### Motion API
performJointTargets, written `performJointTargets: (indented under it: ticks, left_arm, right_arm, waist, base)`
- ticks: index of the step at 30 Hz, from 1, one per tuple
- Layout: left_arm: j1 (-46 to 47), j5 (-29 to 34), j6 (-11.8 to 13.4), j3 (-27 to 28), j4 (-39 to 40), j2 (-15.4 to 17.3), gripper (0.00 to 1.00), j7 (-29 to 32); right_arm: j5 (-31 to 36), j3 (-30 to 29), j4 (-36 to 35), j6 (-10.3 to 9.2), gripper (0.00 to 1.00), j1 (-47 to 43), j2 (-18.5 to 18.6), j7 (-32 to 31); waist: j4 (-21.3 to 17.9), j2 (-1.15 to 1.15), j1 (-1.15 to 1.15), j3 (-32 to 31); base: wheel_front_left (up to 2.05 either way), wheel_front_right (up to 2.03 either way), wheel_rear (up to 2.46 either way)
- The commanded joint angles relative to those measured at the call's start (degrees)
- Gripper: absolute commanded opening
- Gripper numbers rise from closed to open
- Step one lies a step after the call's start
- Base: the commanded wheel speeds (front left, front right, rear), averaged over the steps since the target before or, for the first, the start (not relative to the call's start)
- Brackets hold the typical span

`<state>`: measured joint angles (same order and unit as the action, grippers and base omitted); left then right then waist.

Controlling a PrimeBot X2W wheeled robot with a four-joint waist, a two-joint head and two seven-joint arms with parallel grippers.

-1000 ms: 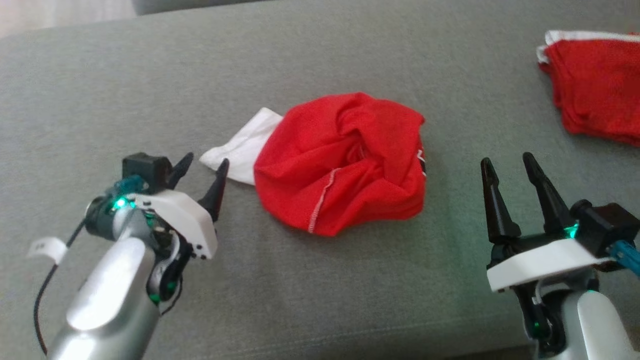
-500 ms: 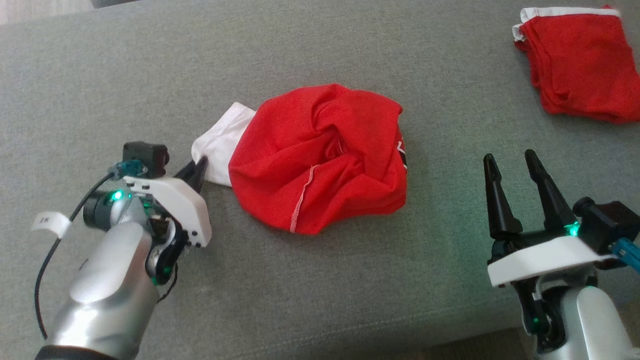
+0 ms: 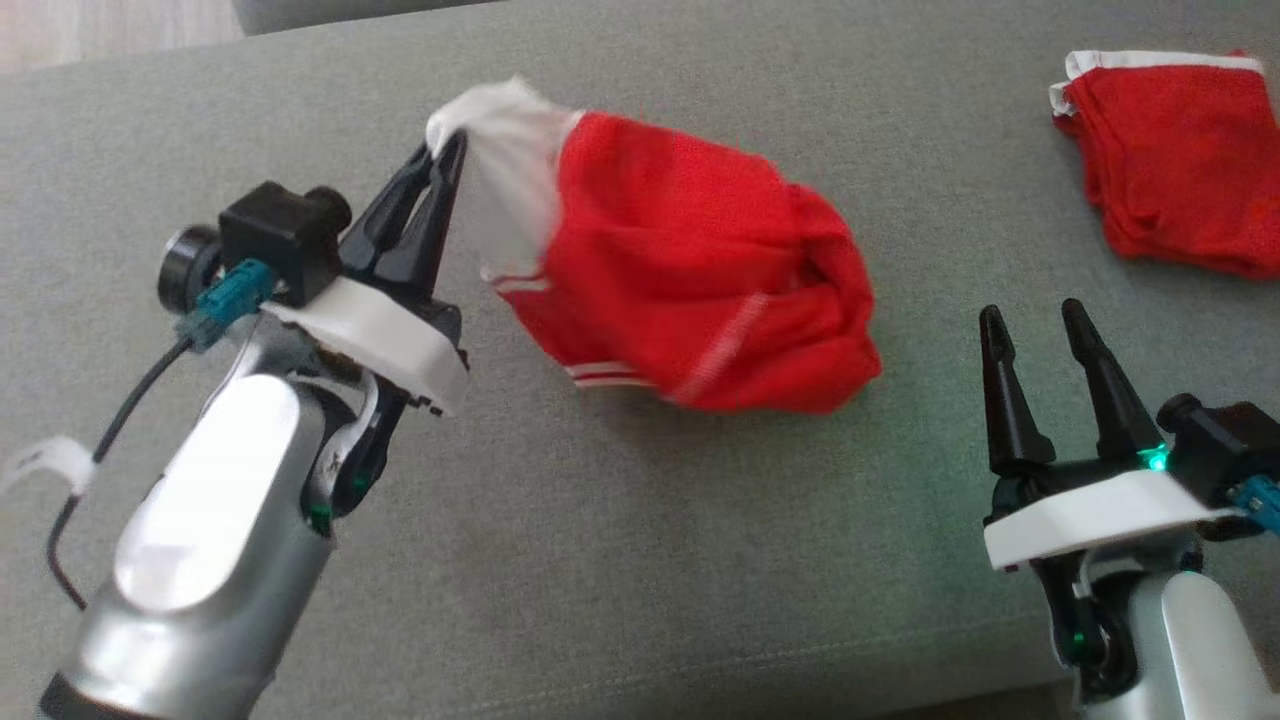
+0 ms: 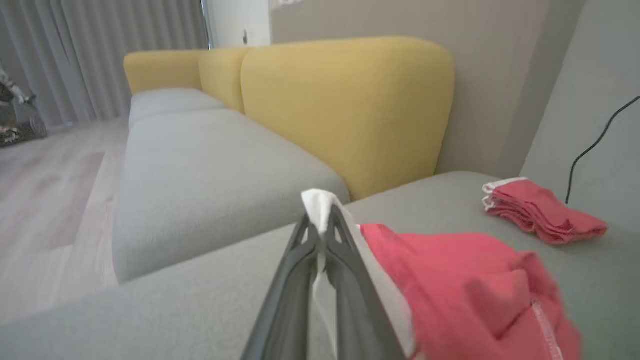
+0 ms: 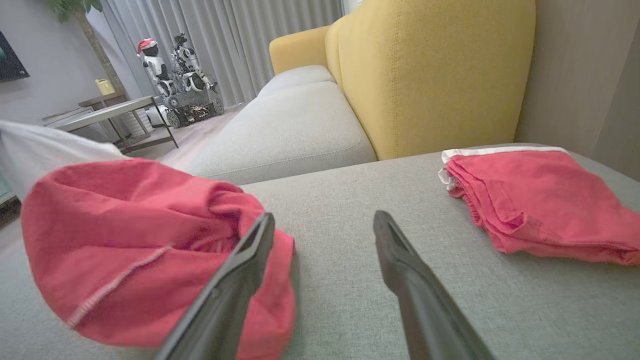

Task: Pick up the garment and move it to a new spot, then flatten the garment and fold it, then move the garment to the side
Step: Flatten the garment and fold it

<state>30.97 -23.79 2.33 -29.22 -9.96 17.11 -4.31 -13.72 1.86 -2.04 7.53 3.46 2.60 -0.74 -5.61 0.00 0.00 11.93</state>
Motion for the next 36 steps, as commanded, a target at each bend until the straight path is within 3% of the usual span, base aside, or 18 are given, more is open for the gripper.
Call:
performJointTargets:
  ticks: [1, 10, 18, 22, 26, 27, 28, 29, 32, 36]
  left_arm:
    - [1.29, 0.4, 0.73, 2.09, 3.78, 2.3, 0.0, 0.37]
    - [-6.45, 1.61, 7.12, 4.84, 21.08, 6.46, 0.0, 3.75]
    - [-20.03, -1.36, 14.78, 12.21, 23.7, 9.49, 0.0, 4.05]
    - [-24.37, -4.14, 15.11, 13.05, 21.05, 8.33, 0.0, 3.04]
    - [-26.83, -7.88, 13.28, 12.87, 14.45, 5.55, 0.0, 0.59]
    - [-26.89, -8.6, 12.69, 12.81, 12.55, 4.85, 0.25, -0.18]
    - [-26.86, -9.49, 11.98, 12.83, 10.71, 4.06, 0.79, -0.98]
    - [-26.7, -9.91, 11.33, 12.72, 8.98, 3.56, 1.0, -1.77]
    - [-25.93, -10.33, 9.94, 12.5, 4.56, 1.69, 1.0, -5.58]
    - [-24.93, -7.93, 10.0, 11.86, 4.06, 0.78, 1.0, -8.62]
  right_arm:
    - [-0.5, 1.22, -1.91, -0.04, 1.0, 1.32, 0.28, 0.39]
    - [-0.77, 0.73, -2.02, -0.04, 1.0, 0.6, 0.28, 0.01]
    - [-0.72, 0.49, -2.44, -0.04, 1.0, 0.67, 0.28, -0.54]
    - [-0.58, 0.53, -2.67, -0.04, 1.0, 0.81, 0.28, -0.79]
    - [-0.41, 0.54, -2.88, -0.04, 1.0, 1.07, 0.28, -1.06]
    - [-0.38, 0.59, -2.89, -0.04, 1.0, 1.11, 0.28, -1.13]
    - [-0.33, 0.64, -2.89, -0.04, 1.0, 1.14, 0.28, -1.19]
    - [-0.28, 0.66, -2.89, -0.04, 1.0, 1.14, 0.28, -1.26]
    - [0.15, 0.63, -3.0, -0.04, 1.0, 0.87, 0.28, -1.58]
    - [0.99, 0.54, -3.47, -0.04, 1.0, 0.29, 0.28, -1.85]
  waist:
    - [0.28, 0.0, 0.0, -0.27]
    - [2.33, 0.0, 0.0, -1.05]
    - [4.15, 0.0, 0.0, -0.68]
    - [4.52, 0.0, 0.0, -0.34]
    - [4.79, 0.0, 0.0, 0.03]
    - [4.8, 0.0, 0.0, 0.02]
    - [4.8, 0.0, 0.0, -0.05]
    - [4.81, 0.0, 0.0, -0.17]
    - [4.82, 0.0, 0.0, -1.36]
    - [5.01, 0.0, 0.0, -2.95]
  base:
    - [0.0, 0.0, 0.0]
    - [0.0, 0.0, 0.0]
    - [0.0, 0.0, 0.0]
    - [0.0, 0.0, 0.0]
    - [0.0, 0.0, 0.0]
    - [0.0, 0.0, 0.0]
    - [0.0, 0.0, 0.0]
    - [0.0, 0.0, 0.0]
    - [0.0, 0.0, 0.0]
    - [0.0, 0.0, 0.0]
